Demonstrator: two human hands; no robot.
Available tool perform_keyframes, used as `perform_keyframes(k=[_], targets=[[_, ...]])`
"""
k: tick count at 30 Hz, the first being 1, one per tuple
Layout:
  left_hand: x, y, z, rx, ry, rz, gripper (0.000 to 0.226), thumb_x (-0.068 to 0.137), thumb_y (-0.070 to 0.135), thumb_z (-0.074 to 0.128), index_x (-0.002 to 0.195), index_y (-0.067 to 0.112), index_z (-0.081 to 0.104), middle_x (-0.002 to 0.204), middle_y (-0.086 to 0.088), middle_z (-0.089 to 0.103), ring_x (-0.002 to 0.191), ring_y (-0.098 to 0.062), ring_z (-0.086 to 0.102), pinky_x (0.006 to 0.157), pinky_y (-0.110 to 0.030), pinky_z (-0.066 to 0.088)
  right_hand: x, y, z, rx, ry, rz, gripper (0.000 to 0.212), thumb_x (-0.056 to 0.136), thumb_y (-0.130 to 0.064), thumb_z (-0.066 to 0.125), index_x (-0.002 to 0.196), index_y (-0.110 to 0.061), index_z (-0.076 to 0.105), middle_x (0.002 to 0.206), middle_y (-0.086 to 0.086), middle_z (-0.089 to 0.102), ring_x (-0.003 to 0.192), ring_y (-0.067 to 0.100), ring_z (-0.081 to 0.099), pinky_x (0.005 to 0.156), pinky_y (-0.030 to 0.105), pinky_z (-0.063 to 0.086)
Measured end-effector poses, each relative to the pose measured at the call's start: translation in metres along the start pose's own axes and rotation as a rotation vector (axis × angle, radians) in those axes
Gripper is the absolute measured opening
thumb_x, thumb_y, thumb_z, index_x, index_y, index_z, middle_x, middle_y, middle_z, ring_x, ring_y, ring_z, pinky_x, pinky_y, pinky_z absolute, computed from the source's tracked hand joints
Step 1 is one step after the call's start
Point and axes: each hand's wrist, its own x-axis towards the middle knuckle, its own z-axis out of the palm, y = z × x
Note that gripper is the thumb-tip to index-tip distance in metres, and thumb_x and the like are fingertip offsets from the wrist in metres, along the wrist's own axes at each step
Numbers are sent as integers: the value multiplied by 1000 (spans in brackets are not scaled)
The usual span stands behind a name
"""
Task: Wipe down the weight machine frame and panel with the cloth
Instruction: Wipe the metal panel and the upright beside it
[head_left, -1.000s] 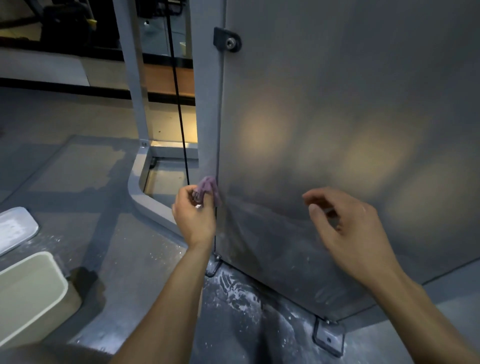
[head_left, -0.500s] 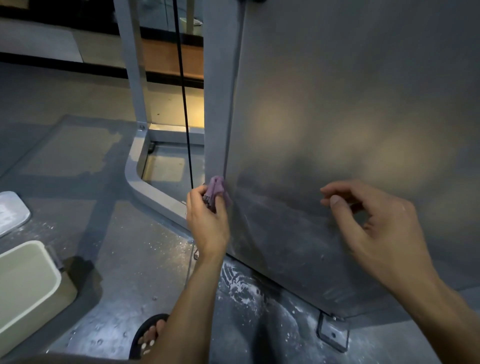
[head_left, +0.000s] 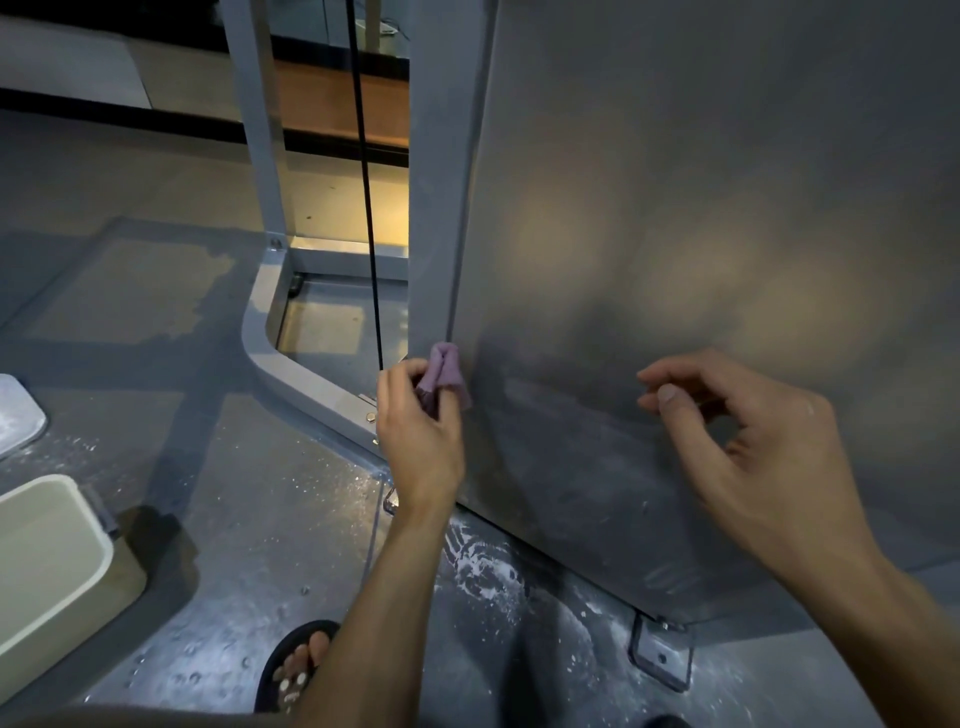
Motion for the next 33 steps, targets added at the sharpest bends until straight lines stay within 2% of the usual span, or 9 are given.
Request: perform_keyframes(k=[3, 7, 11, 13, 17, 21, 24, 27, 33], targets=[[-19, 10, 12, 5, -107, -17, 19, 95, 16, 70, 111, 12, 61, 112, 5, 55, 92, 3, 58, 76, -14, 53, -1, 1, -1, -5, 0, 4, 15, 95, -7, 67, 99, -21, 72, 84, -13, 74, 77, 5, 67, 66, 11, 45], [-61, 19, 29, 6, -264, 203, 25, 88, -3, 68, 110, 10, 66, 108, 4, 57, 90, -4, 58, 78, -13, 46, 0, 2, 1, -12, 6, 5, 16, 95, -5, 69, 100, -19, 72, 84, -12, 75, 77, 6, 67, 68, 11, 46], [-34, 10, 16, 0, -182, 66, 20, 98, 31, 66, 112, 17, 63, 110, 8, 56, 93, -3, 60, 79, -26, 57, 0, 2, -2, 9, 11, 22, 16, 95, -7, 68, 101, -22, 72, 84, -13, 75, 76, 5, 67, 67, 9, 44], [-15, 4, 7, 23, -103, 13, 25, 99, 39, 64, 112, 18, 62, 110, 5, 57, 93, -1, 59, 76, -24, 58, -2, 4, -5, 12, 24, 16, 17, 96, -7, 67, 101, -23, 72, 85, -14, 75, 76, 5, 69, 70, 17, 50], [-25, 15, 17, 22, -87, 47, 18, 96, 17, 70, 110, 10, 63, 104, 5, 56, 88, 3, 56, 74, -15, 54, -4, 11, -10, 3, 27, 29, 15, 97, -9, 66, 99, -22, 73, 84, -14, 75, 74, 6, 70, 73, 31, 53], [-75, 30, 37, 4, -302, 250, 21, 88, -2, 70, 106, 7, 65, 104, 1, 58, 87, -4, 55, 76, -9, 42, -2, 12, -7, -4, 17, 42, 16, 95, -7, 67, 98, -21, 73, 83, -13, 75, 72, 6, 69, 71, 28, 52], [-63, 27, 31, -17, -242, 217, 16, 96, 21, 72, 106, 11, 65, 104, 4, 57, 88, -6, 58, 74, -19, 48, 0, 11, -5, 4, 20, 41, 12, 97, -15, 63, 99, -23, 72, 83, -12, 75, 71, 7, 69, 72, 32, 52], [-35, 19, 20, -2, -111, 58, 26, 97, 35, 69, 107, 12, 63, 105, 8, 55, 91, 6, 56, 69, -15, 51, -1, 12, -10, 12, 37, 55, 14, 94, -22, 59, 99, -24, 72, 83, -13, 75, 72, 8, 70, 72, 35, 52], [-79, 33, 41, 29, -280, 217, 22, 88, 0, 73, 106, 7, 64, 106, 2, 57, 86, -2, 54, 75, -7, 43, -3, 18, -17, 16, 60, 85, 15, 94, -25, 58, 98, -25, 73, 83, -12, 75, 72, 12, 71, 70, 41, 57]])
